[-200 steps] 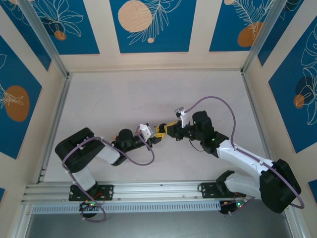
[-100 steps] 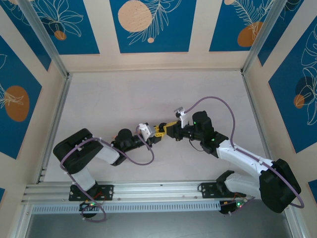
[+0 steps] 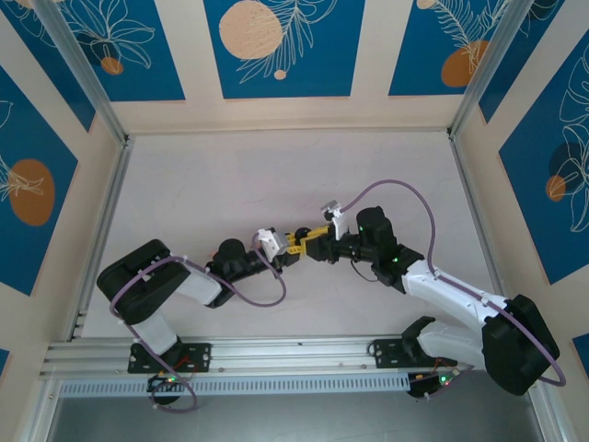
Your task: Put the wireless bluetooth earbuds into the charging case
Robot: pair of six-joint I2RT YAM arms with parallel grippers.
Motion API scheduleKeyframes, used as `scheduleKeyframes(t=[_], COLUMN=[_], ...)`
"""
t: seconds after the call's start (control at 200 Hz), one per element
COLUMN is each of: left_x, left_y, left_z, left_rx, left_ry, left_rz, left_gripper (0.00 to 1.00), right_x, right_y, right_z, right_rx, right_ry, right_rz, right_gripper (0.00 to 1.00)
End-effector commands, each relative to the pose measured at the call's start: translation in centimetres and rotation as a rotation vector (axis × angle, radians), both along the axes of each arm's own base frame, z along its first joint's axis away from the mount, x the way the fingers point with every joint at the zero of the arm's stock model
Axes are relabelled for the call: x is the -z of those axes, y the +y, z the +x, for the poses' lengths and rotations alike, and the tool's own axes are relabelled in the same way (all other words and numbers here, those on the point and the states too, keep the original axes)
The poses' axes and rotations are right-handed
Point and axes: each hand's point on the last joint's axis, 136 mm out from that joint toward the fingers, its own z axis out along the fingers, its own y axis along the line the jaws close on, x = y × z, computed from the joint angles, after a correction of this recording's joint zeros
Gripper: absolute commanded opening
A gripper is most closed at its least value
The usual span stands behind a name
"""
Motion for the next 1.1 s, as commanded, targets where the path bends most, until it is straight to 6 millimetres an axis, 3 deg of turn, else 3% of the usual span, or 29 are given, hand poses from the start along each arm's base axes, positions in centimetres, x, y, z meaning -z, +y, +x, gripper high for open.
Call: scheduleKeyframes(t=[0.0, 0.165, 0.41, 0.745, 0.895, 1.095], left_x=[-2.3, -2.2, -2.2, -1.7, -1.8, -2.1], left_y=[0.0, 0.2, 0.4, 0.3, 0.1, 0.1], left_z=[-0.5, -0.5, -0.4, -0.3, -0.3, -0.4], left_rx=[0.007, -0.002, -0.011, -0.014, -0.006, -0.004], left_ry=[-0.061, -0.068, -0.079, -0.086, -0.085, -0.089], left_rz=[-0.053, -0.048, -0.041, -0.027, -0.031, -0.035], left_gripper=[0.16, 0.16, 0.16, 0.16, 0.16, 0.16], right_x=[-0.8, -2.6, -5.1, -2.9, -1.5, -1.2], right_y=[0.3, 0.0, -1.2, -2.3, -2.1, -1.3], right_z=[-0.4, -0.5, -1.2, -2.5, -2.4, -1.9], right_rx=[-0.022, -0.009, 0.027, 0.034, 0.028, 0.015], right_ry=[-0.001, -0.028, -0.016, 0.196, 0.23, 0.232], right_rz=[0.01, 0.021, -0.005, -0.115, -0.133, -0.117], right_gripper=[0.47, 0.56, 0.57, 0.49, 0.5, 0.48])
